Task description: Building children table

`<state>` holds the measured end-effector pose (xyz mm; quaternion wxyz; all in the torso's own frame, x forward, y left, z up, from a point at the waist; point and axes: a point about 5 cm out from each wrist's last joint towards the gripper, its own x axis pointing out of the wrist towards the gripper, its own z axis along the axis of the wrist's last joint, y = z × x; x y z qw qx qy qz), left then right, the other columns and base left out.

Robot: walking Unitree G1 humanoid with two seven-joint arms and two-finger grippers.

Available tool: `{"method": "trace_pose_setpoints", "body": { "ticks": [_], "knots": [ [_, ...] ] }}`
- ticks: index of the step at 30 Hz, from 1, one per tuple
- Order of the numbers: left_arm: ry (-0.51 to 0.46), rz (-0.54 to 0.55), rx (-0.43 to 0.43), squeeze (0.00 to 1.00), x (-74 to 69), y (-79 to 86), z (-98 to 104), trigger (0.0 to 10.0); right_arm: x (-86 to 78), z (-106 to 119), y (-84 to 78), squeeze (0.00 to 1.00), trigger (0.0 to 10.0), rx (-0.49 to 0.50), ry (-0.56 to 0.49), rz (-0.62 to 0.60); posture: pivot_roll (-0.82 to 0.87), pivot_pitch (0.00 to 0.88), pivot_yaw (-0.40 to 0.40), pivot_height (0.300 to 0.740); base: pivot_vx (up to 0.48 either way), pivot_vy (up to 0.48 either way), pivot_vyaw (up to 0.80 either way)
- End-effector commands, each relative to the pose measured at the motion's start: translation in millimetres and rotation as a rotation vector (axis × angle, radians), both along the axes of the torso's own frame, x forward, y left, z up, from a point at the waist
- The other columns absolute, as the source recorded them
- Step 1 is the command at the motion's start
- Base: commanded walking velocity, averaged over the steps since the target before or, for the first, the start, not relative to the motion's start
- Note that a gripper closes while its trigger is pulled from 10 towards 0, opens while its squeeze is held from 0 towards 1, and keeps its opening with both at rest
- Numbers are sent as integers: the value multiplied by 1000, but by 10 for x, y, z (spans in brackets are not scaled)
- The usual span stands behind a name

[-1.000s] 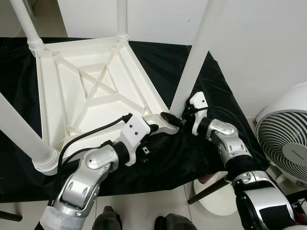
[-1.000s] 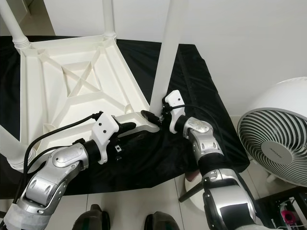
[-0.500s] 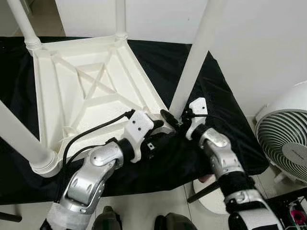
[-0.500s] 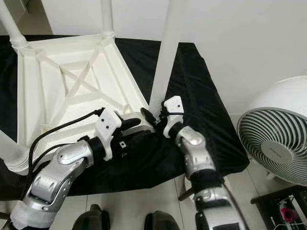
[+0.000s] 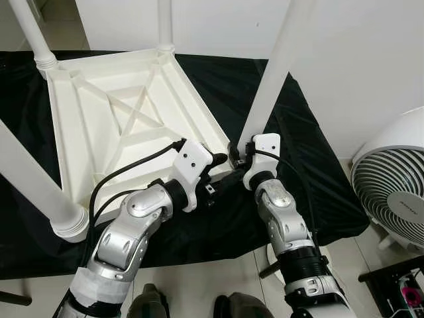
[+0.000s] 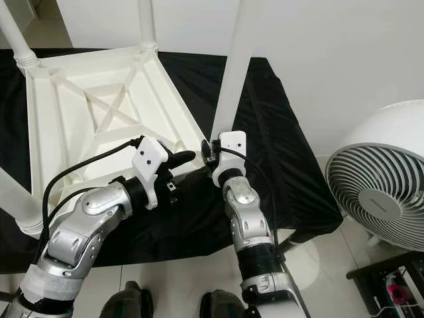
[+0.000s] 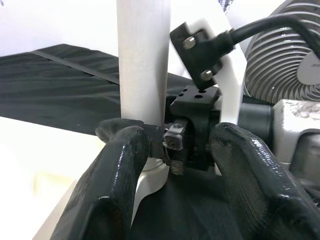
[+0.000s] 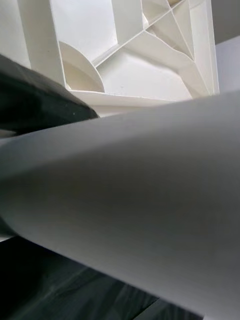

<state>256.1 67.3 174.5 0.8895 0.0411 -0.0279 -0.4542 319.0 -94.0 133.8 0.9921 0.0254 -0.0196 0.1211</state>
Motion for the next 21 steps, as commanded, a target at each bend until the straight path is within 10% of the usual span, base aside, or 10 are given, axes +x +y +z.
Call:
{"method": "trace_pose_setpoints", "body": {
  "ticks": [1,10,11,13,21],
  "knots": [
    [-7,5,9,0,12,-6,-1,10000,23,127,-60,1000,10000,20,-53,27,-4,44,-50,740,0,0,0],
    [-9,6,19,0,18,8,-11,10000,80,156,-292,1000,10000,-104,-62,187,-3,38,-57,740,0,0,0],
    [-10,4,25,0,10,13,-19,10000,89,152,-328,129,10000,-128,-63,225,-3,35,-61,740,0,0,0],
    [-10,4,29,0,4,19,-27,10000,89,150,-348,0,10000,-151,-72,262,-3,35,-61,740,0,0,0],
    [-6,6,49,0,-24,59,-64,10000,107,73,-430,0,10000,-252,-60,458,8,23,-67,740,0,0,0]
  ]
}}
